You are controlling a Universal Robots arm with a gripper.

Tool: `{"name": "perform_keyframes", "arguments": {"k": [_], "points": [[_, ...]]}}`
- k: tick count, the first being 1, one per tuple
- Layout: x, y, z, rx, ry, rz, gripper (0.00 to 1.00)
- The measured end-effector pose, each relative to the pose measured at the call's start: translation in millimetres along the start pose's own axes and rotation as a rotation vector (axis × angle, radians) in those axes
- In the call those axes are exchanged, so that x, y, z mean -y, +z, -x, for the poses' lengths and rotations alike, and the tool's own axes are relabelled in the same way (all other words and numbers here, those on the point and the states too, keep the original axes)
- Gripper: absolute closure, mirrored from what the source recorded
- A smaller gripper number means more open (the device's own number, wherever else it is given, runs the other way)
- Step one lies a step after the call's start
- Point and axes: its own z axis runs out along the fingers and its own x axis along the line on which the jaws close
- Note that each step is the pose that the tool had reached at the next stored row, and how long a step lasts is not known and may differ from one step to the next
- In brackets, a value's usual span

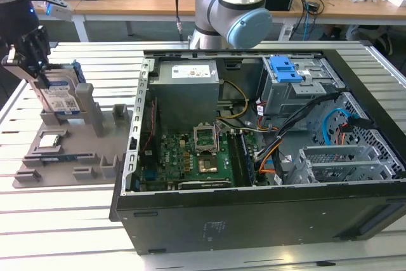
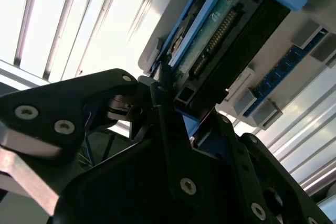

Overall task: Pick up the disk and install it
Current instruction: 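Pick up the disk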

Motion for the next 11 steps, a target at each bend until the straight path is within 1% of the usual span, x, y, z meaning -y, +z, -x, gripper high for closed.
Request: {"name": "perform_keyframes", "arguments": {"k": [4, 11], "points": [[-0.1, -8.0, 0.1, 0.0000, 0.000, 0.0000, 0.64], [-0.2, -14.1, 0.1, 0.0000, 0.000, 0.0000, 0.64]]}}
